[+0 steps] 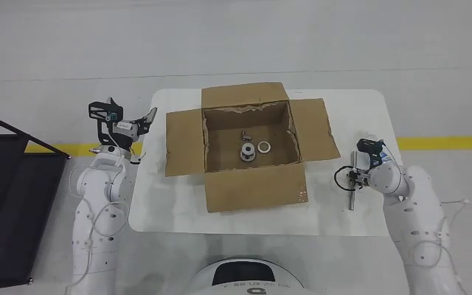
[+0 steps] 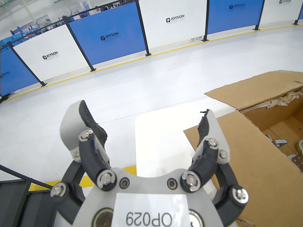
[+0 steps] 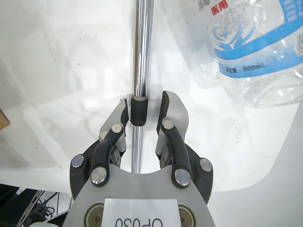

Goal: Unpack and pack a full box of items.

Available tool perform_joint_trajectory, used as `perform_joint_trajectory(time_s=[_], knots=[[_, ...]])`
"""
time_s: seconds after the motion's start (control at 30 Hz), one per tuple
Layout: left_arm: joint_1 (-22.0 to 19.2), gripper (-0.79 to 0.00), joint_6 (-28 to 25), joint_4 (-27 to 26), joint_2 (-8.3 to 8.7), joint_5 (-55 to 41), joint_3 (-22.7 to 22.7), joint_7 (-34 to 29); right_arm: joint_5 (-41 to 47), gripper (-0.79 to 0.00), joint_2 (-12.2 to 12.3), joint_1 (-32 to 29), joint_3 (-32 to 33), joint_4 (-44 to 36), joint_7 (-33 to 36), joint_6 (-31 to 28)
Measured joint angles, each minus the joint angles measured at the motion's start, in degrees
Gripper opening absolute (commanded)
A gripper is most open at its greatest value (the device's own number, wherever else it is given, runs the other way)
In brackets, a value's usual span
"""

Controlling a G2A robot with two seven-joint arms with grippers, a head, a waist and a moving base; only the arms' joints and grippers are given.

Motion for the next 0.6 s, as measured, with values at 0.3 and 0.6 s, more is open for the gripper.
perform_joint_trajectory(time_s=[0.3, 0.6], knots=[[0.0, 0.000, 0.0, 0.0, 0.00, 0.0, 0.0, 0.0, -2.0, -0.785, -0.1, 2.3, -2.1, 2.9, 1.1, 0.8], [0.0, 0.000, 0.0, 0.0, 0.00, 0.0, 0.0, 0.0, 5.4, -0.785, 0.3, -4.5, 4.1, -8.2, -4.1, -4.7]])
